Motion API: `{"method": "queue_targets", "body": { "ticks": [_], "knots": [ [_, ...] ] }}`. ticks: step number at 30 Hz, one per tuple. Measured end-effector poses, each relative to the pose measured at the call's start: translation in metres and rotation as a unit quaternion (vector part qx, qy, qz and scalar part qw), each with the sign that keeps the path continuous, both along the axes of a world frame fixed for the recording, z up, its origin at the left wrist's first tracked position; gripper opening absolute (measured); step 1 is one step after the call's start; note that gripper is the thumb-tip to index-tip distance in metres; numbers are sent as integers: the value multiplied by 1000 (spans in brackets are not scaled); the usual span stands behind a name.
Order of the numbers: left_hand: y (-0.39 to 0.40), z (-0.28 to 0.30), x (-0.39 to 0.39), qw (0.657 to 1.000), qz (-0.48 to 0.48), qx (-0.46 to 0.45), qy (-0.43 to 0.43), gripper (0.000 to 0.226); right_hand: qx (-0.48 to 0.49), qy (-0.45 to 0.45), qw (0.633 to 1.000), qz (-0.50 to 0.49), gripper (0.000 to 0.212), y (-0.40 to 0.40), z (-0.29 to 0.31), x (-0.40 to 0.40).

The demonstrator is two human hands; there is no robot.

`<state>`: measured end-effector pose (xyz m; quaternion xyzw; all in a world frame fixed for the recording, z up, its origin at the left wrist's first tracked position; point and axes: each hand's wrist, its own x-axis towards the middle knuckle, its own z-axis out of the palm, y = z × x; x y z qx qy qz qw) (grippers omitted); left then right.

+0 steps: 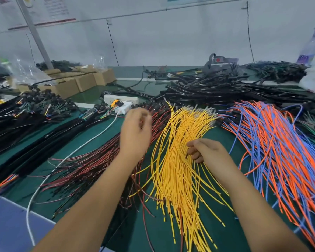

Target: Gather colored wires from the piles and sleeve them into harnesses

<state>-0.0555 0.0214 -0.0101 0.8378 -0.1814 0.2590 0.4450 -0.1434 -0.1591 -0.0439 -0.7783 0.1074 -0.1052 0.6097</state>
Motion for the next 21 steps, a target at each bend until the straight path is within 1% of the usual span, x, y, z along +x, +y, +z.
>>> {"method": "queue_targets", "body": {
  "ticks": [2,4,6,7,9,11,12,14,15,16,18,20,21],
  "knots": [
    [-23,1,-14,991,-104,88,-17,8,48,-1,999,-16,33,-1,1,2],
    [-45,-2,-30,971,-184,150,1,9,123,-3,992,-41,36,-3,4,3],
    [-64,-10,-46,951,-241,192,31,13,219,-19,973,-61,37,-8,6,2],
    [-71,-15,-51,940,-262,213,41,13,258,-35,963,-69,35,-11,6,1],
    [-79,-25,-58,923,-289,249,46,15,294,-78,949,-87,27,-16,5,-1],
    [-83,-32,-59,918,-295,264,21,28,294,-135,937,-130,26,-21,3,-1],
    [-83,-33,-60,923,-293,251,6,37,285,-160,933,-151,27,-23,2,-1],
    [-80,-26,-59,943,-269,196,6,51,280,-198,923,-173,28,-24,2,-1],
    [-77,-23,-56,952,-241,187,16,53,290,-216,916,-176,27,-24,3,0],
    [-73,-20,-51,958,-201,202,28,53,308,-232,905,-179,27,-24,3,0],
    [-64,-10,-37,952,-120,276,64,41,361,-262,875,-188,28,-28,3,0],
    [-57,-1,-26,941,-106,298,118,29,405,-276,850,-192,28,-33,4,0],
    [-57,4,-22,941,-112,291,131,27,411,-275,849,-189,26,-34,4,0]
  ]
}}
